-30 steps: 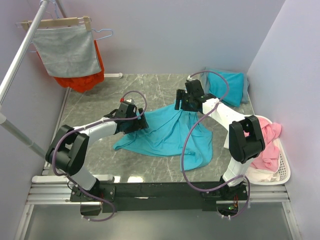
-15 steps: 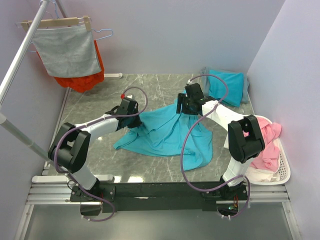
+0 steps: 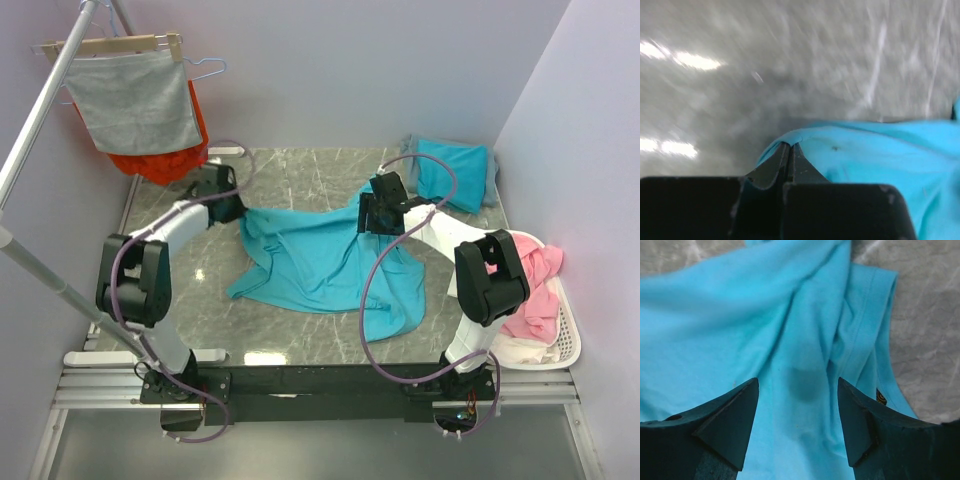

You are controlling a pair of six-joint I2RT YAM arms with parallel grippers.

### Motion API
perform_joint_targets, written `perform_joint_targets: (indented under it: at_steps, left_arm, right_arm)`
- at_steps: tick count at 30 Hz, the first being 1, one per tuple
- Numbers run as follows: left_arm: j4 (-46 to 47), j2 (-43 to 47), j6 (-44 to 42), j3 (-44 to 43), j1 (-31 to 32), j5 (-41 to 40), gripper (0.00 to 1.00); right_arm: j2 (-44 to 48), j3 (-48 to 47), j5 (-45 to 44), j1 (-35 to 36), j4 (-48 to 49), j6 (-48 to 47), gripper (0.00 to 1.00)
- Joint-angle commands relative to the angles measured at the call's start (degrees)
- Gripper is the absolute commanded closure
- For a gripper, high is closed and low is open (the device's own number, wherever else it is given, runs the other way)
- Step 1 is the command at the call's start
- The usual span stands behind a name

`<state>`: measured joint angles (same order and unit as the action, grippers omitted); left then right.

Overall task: Fold and stack the t-shirts
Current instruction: Flatten the tshirt out

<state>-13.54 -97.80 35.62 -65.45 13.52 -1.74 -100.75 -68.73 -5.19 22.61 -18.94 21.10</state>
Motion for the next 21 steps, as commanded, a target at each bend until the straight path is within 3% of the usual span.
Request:
perform_joint_targets:
  at_steps: [1, 7, 11, 17, 21]
  left_arm:
    - [-0.08, -4.84, -5.20, -10.18, -5.16, 2.35, 0.99]
    - [-8.25, -17.86, -8.72, -23.31, -7.89, 2.54, 0.99]
    - [-4.56, -19.61, -8.19, -22.17, -9.91, 5.34, 0.99]
    - [-12.04, -20.42, -9.51, -25.44, -12.81, -1.78, 0.99]
    - [-12.03, -18.75, -8.90, -23.14, -13.43, -5.28, 0.99]
  right_arm:
    - [1.35, 0.53, -3.16, -1.08, 0.92, -0.89, 0.29]
    - [1.25, -0.18, 2.45, -3.10, 0.92, -2.02, 0.30]
    - [0.99, 0.35, 9.49, -3.10, -0.83, -2.82, 0.30]
    - [2.31, 8.08, 19.50, -1.88, 1.01, -0.71, 0.32]
    - [2.40, 11.50, 18.20, 1.38, -0.31, -0.62, 0.32]
